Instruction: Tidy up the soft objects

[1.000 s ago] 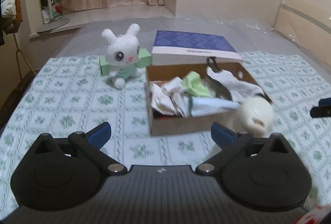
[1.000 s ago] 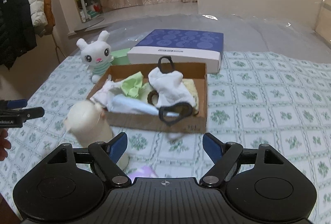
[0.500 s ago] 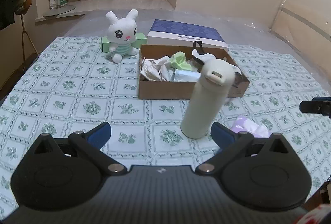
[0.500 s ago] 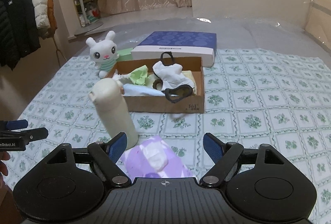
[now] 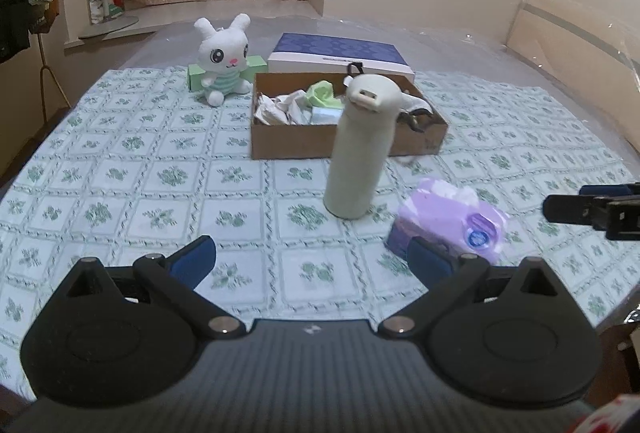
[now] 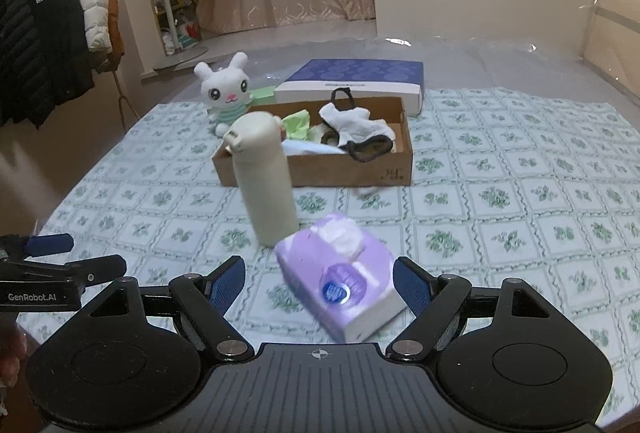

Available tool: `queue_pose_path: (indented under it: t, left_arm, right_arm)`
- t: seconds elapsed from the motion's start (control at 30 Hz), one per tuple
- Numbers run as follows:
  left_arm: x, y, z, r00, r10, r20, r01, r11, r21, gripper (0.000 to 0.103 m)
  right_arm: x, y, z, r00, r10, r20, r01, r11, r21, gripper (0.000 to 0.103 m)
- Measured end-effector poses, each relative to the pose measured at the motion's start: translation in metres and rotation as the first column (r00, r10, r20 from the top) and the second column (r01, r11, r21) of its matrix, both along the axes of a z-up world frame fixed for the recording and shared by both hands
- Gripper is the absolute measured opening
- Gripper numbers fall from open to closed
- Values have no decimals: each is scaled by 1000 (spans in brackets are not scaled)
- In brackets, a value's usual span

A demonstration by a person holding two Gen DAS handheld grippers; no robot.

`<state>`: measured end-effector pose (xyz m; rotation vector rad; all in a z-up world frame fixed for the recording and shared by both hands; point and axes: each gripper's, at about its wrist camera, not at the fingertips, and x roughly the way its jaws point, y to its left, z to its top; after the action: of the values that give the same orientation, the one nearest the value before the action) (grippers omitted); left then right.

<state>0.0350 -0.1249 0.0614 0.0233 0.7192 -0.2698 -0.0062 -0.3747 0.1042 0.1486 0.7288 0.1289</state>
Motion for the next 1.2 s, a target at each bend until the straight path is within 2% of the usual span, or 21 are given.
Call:
queue_pose_path:
  t: [0.3, 0.6, 1.2]
  left_arm:
    - [-34, 1, -2, 1000, 19, -11, -19, 1000, 13, 101]
    - [-54, 4, -4, 999, 49, -7, -49, 998, 34, 101]
    - [-82, 5, -6, 998, 64, -15, -63, 998, 27, 101]
  right_arm:
    - [-34, 17, -6, 1000, 10, -5, -10, 999, -45, 81]
    - [-57, 29, -1, 1000, 18, -1, -19, 999, -32, 81]
    - [-91, 40, 0, 1000, 16, 6, -15, 999, -41, 81]
